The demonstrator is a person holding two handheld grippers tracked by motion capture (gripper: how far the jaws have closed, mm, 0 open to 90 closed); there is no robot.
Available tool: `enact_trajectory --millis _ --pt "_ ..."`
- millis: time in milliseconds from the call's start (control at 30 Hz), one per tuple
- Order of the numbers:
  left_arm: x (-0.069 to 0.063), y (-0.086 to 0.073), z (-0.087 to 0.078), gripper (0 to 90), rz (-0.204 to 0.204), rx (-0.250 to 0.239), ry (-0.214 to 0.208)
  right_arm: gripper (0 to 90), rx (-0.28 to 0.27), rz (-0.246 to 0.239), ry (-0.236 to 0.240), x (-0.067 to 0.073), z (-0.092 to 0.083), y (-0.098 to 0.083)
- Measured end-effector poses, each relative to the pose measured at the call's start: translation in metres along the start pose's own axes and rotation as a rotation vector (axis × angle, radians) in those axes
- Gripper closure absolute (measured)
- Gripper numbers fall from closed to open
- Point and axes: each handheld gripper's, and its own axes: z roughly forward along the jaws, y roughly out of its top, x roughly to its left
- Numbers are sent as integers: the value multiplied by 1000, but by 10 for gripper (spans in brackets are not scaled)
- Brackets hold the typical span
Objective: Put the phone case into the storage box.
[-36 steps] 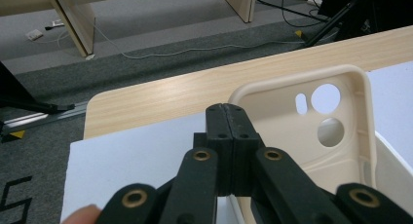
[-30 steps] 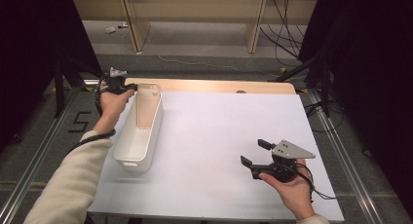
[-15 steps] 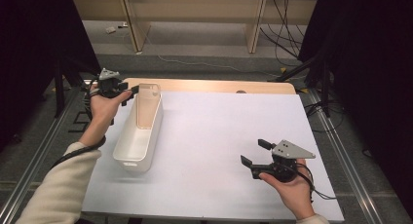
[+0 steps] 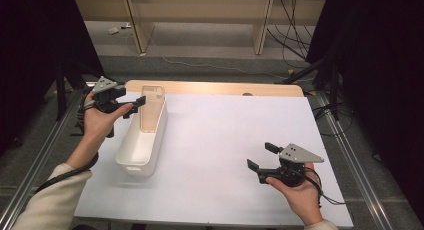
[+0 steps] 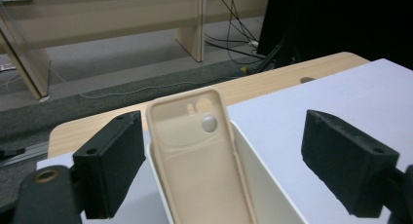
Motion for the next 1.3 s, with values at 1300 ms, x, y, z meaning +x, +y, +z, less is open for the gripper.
enact_trajectory --millis 1300 --pt "-107 -40 -56 129 -141 -180 -182 159 19 -5 -9 -1 -4 1"
